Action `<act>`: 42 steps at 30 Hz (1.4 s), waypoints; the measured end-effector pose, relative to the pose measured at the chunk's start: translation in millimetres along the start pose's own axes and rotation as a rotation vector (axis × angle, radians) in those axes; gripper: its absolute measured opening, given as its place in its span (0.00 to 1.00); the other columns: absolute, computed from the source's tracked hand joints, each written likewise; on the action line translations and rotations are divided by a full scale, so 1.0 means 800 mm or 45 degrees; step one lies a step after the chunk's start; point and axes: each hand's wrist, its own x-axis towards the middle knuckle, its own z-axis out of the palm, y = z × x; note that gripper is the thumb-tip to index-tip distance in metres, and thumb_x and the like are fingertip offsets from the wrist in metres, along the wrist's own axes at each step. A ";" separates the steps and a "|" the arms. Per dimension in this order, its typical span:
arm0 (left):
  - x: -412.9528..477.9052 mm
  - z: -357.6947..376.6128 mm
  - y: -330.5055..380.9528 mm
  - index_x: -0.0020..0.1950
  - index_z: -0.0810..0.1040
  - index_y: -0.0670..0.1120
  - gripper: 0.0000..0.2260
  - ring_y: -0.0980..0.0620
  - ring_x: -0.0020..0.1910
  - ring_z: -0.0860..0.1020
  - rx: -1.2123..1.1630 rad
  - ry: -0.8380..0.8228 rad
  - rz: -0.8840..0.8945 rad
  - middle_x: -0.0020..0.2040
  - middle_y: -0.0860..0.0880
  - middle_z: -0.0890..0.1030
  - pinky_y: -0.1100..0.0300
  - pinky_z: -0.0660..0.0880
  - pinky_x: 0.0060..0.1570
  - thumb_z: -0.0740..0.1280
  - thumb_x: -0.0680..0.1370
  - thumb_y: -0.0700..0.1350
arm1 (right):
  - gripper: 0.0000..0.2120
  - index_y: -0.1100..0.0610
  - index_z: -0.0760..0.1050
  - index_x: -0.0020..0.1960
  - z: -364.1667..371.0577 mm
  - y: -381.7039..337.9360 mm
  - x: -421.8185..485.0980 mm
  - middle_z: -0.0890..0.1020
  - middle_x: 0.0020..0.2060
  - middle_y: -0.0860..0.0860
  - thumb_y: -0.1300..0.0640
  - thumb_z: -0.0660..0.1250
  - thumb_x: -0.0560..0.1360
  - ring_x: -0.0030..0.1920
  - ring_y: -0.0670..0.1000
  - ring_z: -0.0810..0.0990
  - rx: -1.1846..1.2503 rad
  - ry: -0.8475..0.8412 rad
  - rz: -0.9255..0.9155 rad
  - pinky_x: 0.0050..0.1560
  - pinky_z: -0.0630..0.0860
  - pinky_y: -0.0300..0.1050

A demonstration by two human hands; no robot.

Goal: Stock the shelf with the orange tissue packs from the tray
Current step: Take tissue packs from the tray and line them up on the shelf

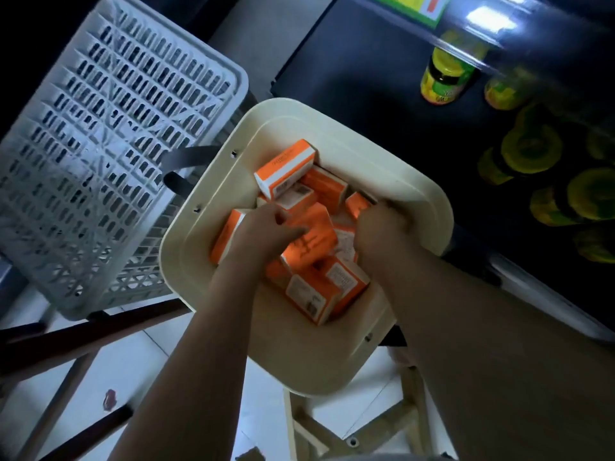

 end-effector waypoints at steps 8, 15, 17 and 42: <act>-0.006 0.004 0.022 0.67 0.73 0.48 0.26 0.44 0.56 0.82 -0.418 0.070 -0.130 0.57 0.48 0.80 0.41 0.84 0.49 0.77 0.74 0.55 | 0.23 0.52 0.72 0.67 -0.002 0.013 -0.011 0.79 0.60 0.54 0.56 0.74 0.74 0.62 0.57 0.80 0.220 0.127 0.006 0.60 0.78 0.51; -0.038 0.003 0.024 0.63 0.80 0.51 0.24 0.44 0.55 0.84 -0.931 -0.022 -0.309 0.60 0.45 0.83 0.44 0.85 0.43 0.77 0.71 0.59 | 0.19 0.65 0.72 0.72 -0.033 0.044 -0.051 0.78 0.62 0.55 0.56 0.61 0.85 0.57 0.46 0.82 0.615 0.173 -0.089 0.57 0.74 0.36; -0.050 0.000 0.030 0.64 0.79 0.50 0.23 0.43 0.55 0.84 -1.055 0.007 -0.312 0.60 0.44 0.83 0.47 0.84 0.42 0.77 0.72 0.57 | 0.18 0.65 0.76 0.67 -0.045 0.053 -0.067 0.81 0.60 0.55 0.54 0.65 0.83 0.53 0.47 0.84 0.689 0.233 -0.127 0.50 0.71 0.35; -0.288 -0.060 0.187 0.68 0.78 0.54 0.14 0.55 0.62 0.81 -1.785 -0.308 0.624 0.63 0.55 0.84 0.49 0.65 0.71 0.62 0.83 0.50 | 0.11 0.53 0.82 0.60 -0.088 0.219 -0.392 0.87 0.55 0.53 0.62 0.70 0.80 0.57 0.54 0.86 2.292 0.762 -0.496 0.61 0.82 0.53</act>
